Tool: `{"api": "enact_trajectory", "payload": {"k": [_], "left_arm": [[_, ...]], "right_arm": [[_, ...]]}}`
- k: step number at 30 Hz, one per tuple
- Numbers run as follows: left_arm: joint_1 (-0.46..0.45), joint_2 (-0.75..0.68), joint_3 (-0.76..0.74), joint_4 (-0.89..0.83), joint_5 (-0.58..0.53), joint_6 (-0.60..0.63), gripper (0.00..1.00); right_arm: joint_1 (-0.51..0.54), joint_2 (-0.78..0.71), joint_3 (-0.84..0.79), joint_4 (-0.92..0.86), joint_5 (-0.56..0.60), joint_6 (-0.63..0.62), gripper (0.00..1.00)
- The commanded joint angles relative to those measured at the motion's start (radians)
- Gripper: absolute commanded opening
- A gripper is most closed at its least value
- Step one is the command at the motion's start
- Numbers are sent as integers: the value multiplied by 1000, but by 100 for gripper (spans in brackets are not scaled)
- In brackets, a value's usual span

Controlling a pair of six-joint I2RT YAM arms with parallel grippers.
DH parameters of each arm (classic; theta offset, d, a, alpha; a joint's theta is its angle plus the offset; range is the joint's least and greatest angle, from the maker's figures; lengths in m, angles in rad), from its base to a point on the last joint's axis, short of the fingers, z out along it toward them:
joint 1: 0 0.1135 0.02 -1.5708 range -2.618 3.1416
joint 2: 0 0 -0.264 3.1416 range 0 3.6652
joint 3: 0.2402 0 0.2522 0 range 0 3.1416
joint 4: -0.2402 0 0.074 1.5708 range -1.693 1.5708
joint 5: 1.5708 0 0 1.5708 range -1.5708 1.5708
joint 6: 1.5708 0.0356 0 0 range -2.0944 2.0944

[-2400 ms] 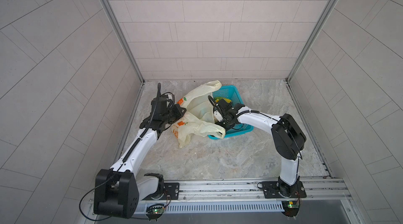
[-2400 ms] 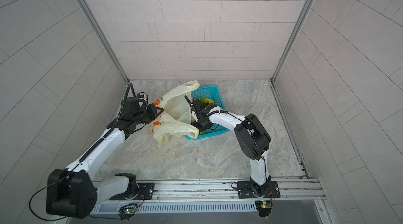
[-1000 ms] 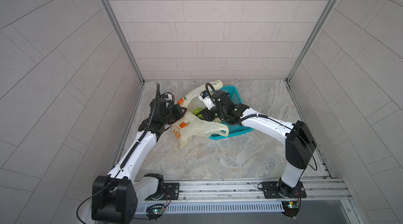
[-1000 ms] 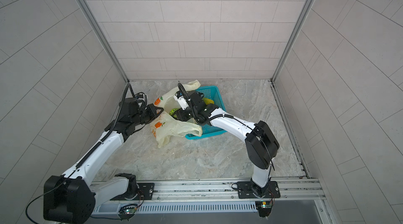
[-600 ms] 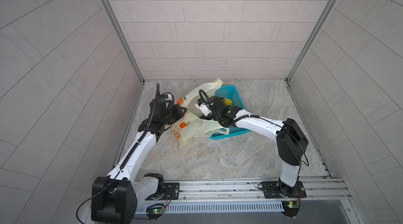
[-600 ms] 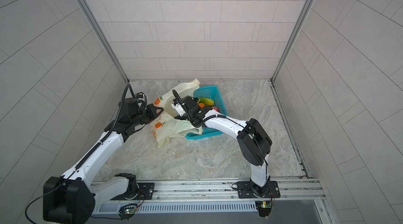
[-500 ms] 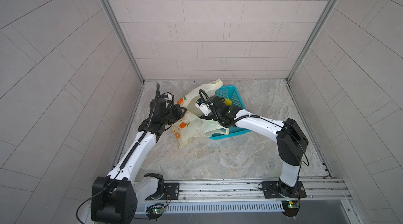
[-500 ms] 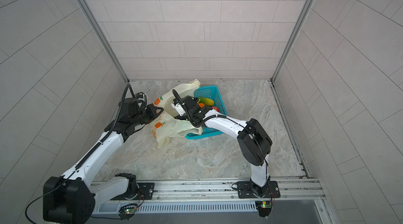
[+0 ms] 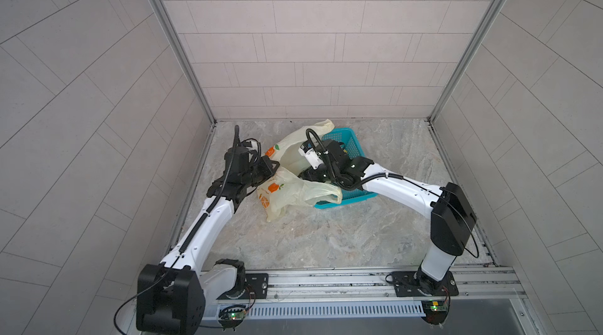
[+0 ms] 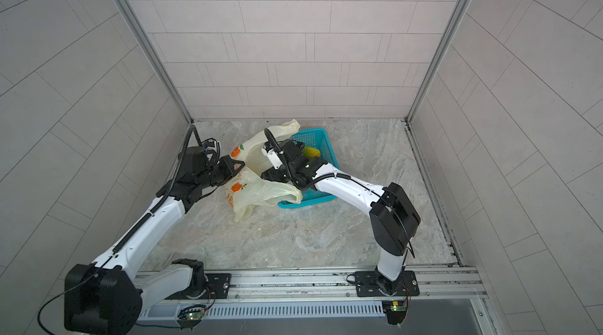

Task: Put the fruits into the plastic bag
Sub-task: 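Move the right gripper back into the basket and grasp the red apple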

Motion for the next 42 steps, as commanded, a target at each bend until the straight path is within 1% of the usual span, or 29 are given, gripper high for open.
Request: {"api": "enact_trajectory", "payload": {"k": [1,7,13,15,18,23,27,32,35,39,42], "left_arm": [[-6,-10,-8,-8,-4,14,0],[-7,-12,-15,-7,-9,15,0],[-8,-9,-20,-6,-15,22,0],[-8,-7,-22,-5,-17,23,0],[-8,-3,-23,-2,-17,24,0],[-12,-2,-21,-7,-26,25,0],[-12,-1,-22,-18,-40,31,0],[-14,-1,-20,-20,-46,34,0],[-14,-4,-22,-23,-47,38,0],[-14,-3,-23,-26,-50,41,0],[-14,1,-25,-25,-50,44,0]], "right_arm": [[-24,-83,-35,42,28,4,76],[-126,-240,-187,178,89,93,76],[-252,-382,-393,310,266,245,76],[-279,-382,-420,309,283,268,76],[-298,-334,-399,254,284,279,76],[-300,-201,-306,139,262,264,74],[-299,-121,-255,118,285,250,74],[-305,-10,-155,26,341,224,74],[-313,36,-135,11,356,227,74],[-321,88,-108,-30,353,252,74],[-321,123,-97,-44,342,246,73]]}}
